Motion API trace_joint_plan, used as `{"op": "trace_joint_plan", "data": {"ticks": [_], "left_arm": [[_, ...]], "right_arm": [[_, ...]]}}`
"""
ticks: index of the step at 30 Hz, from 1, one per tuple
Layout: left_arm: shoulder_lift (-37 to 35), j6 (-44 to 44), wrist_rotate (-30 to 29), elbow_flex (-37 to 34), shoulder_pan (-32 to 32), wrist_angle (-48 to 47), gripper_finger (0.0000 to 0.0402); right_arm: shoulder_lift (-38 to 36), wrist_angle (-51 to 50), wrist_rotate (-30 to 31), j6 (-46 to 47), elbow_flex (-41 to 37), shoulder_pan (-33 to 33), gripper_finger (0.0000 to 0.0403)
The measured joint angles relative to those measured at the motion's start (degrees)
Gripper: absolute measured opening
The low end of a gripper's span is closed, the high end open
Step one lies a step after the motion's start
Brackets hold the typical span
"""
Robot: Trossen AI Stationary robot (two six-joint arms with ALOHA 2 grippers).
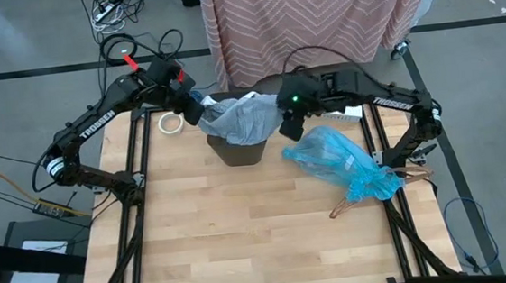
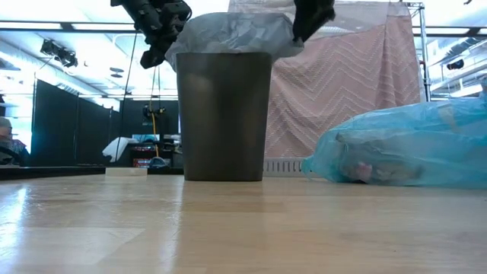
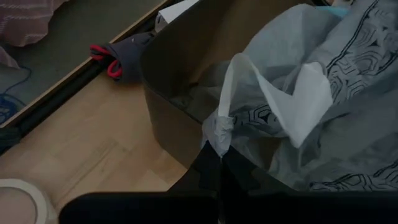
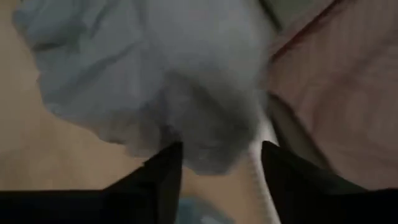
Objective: Place trash/remove bag and relplace
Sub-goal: Insert the new gray trash bag into the bin
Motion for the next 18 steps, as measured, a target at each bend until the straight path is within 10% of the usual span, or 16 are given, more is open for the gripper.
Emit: {"op": "trace_joint_plan", "data": {"ticks": [11, 18], "left_arm": [[0.00, 0.00, -0.02, 0.02, 0.00, 1.96, 0.0003], [0.02, 0.31, -0.59, 0.02, 0.00, 1.91, 0.0003]], "right_arm": [[-0.04, 14.35, -0.59, -21.69, 10.16, -0.90, 0.0242], [-0.02, 6.98, -2.70, -21.81, 10.18, -1.56, 0.0244]]}}
